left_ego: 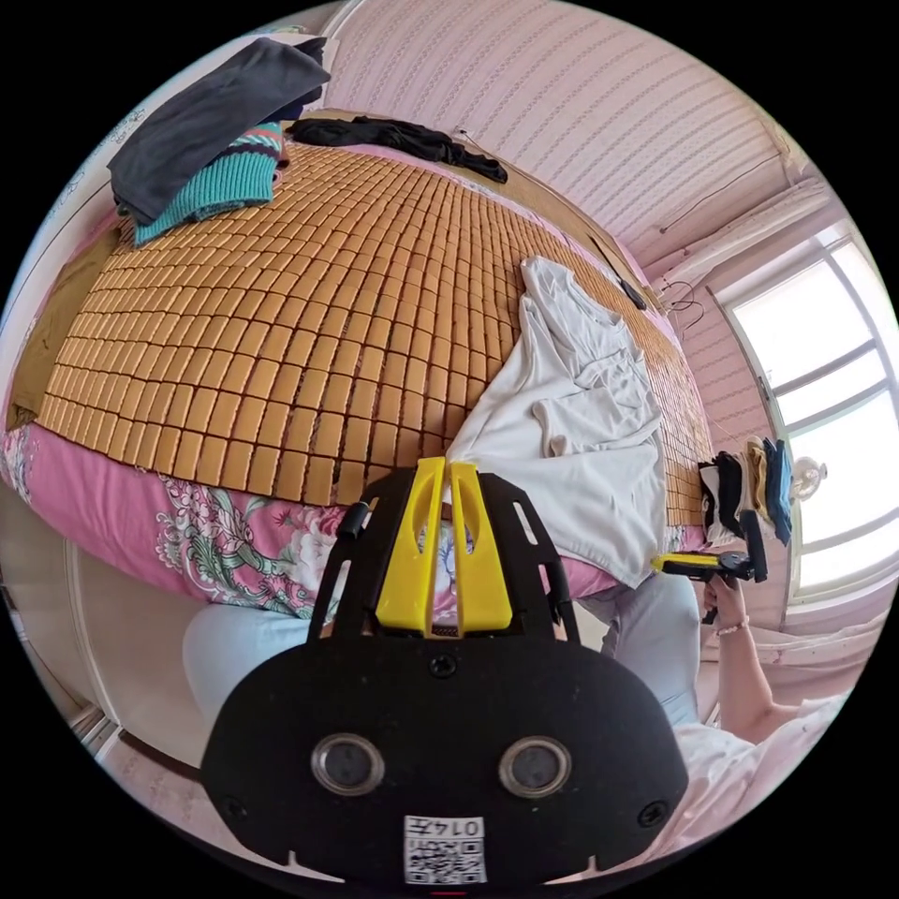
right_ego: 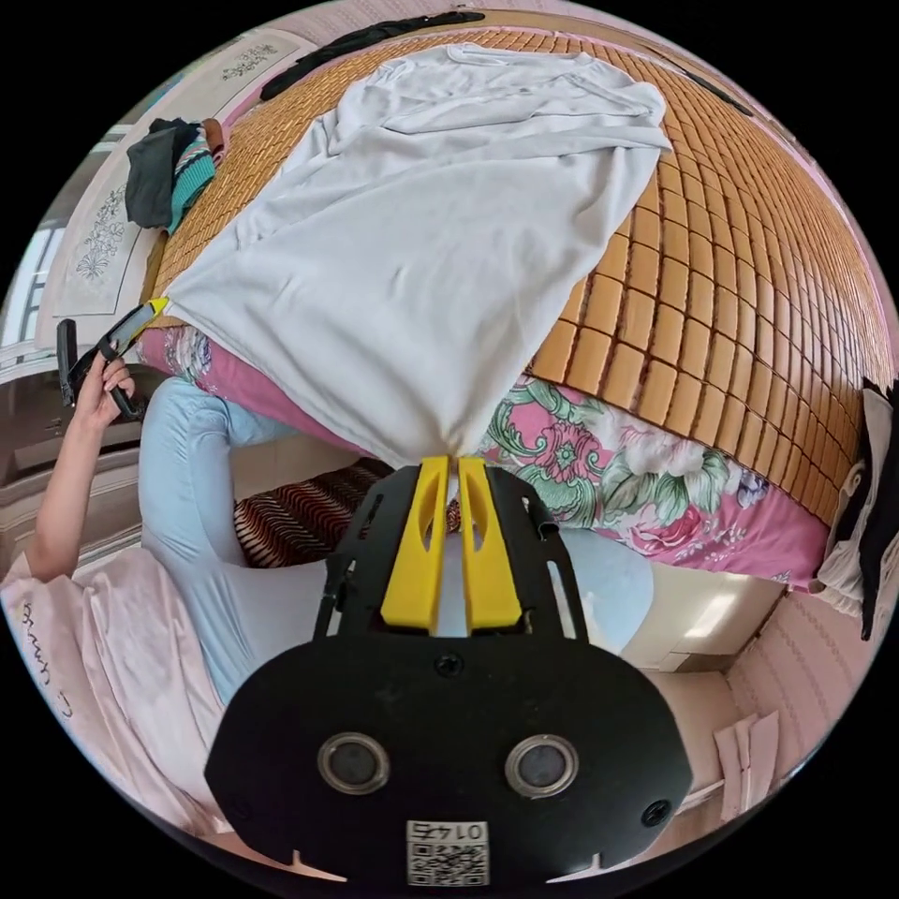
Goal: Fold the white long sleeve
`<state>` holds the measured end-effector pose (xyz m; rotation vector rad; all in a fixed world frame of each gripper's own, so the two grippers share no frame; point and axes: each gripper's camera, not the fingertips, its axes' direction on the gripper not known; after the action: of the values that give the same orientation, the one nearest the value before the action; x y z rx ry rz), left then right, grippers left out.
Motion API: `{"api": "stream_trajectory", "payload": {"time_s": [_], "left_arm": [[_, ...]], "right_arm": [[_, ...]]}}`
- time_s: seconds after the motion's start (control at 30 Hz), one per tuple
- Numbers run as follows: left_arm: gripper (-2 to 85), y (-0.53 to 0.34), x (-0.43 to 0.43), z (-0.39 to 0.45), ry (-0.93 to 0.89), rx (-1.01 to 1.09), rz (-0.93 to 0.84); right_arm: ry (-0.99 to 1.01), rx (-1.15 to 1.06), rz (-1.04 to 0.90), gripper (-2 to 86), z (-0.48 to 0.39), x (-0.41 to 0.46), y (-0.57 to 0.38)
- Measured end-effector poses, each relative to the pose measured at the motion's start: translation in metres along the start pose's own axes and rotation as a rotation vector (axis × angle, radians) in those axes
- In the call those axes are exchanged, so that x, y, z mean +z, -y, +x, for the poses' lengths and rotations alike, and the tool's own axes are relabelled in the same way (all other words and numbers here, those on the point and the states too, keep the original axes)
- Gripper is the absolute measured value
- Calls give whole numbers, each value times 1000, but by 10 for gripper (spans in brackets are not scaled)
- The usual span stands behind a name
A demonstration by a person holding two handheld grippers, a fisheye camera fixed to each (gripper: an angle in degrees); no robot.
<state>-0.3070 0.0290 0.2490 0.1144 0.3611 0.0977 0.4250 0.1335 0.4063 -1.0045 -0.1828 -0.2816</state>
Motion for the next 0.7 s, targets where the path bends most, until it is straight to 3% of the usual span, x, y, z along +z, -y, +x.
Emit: {"api": "stream_trajectory", "payload": {"time_s": [0.2,0.4,0.53,0.7], "left_arm": [[-10,5,-6,4,12,65,1],[-10,1,-8,-11,8,39,-7],[-10,-5,-10,-20,9,37,-24],[-10,-12,-17,-26,23,59,-43]], "right_arm": [[279,-135,232,24,-15,-59,22],[256,-139,344,51,-4,-70,9],[265,-40,282,48,25,-45,-11],[223,-68,257,65,11,-19,-20]]}}
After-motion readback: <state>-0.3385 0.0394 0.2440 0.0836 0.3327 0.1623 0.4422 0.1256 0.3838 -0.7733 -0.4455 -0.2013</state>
